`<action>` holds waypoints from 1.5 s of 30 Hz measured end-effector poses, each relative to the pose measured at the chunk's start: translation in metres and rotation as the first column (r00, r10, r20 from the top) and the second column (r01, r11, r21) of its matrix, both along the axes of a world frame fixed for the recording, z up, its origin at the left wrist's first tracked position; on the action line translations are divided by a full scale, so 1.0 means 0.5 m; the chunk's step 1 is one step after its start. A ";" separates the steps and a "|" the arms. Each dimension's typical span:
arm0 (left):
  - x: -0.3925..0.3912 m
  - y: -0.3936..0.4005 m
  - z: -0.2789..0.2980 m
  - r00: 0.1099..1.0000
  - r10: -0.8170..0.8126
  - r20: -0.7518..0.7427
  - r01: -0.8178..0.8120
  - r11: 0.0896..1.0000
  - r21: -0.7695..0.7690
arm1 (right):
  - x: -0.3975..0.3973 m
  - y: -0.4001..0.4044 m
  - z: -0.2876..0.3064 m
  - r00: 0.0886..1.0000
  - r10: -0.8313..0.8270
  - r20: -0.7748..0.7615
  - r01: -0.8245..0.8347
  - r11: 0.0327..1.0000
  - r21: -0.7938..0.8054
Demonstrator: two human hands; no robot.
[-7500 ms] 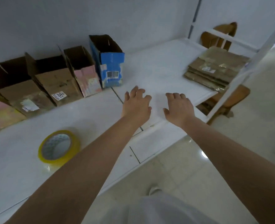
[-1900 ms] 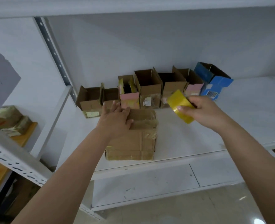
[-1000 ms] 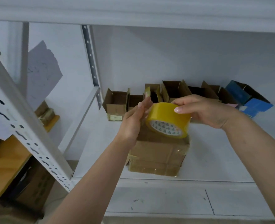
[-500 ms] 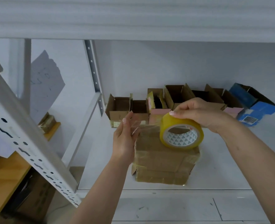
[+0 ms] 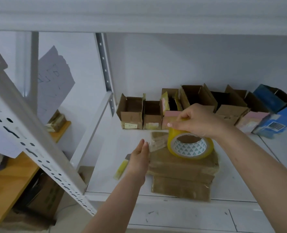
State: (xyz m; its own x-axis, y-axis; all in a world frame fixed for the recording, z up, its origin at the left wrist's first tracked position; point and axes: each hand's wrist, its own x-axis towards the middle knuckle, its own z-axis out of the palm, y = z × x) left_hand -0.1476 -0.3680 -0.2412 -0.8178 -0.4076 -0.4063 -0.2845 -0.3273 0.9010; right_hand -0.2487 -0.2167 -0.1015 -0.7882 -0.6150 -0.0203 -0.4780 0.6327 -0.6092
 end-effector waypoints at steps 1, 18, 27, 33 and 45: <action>0.002 0.008 -0.011 0.998 -0.033 0.046 0.032 0.999 0.025 | 0.005 0.000 -0.013 1.000 -0.016 -0.024 0.016 1.000 0.001; -0.016 0.083 -0.054 0.976 0.099 0.196 -0.087 0.994 -0.070 | -0.019 0.052 -0.081 0.987 -0.090 0.130 0.110 0.981 -0.160; -0.017 0.075 -0.068 0.976 0.159 0.152 -0.165 0.986 0.024 | -0.018 0.052 -0.089 0.994 -0.059 0.090 0.072 0.987 -0.146; -0.004 0.027 -0.003 0.966 -0.157 -0.208 -0.001 0.796 -0.606 | -0.022 0.061 -0.088 0.995 -0.018 0.097 0.033 0.987 -0.156; -0.059 0.064 0.014 0.841 -0.523 0.140 0.244 0.135 -0.960 | -0.035 0.176 -0.151 0.858 0.144 0.494 0.133 0.866 -0.483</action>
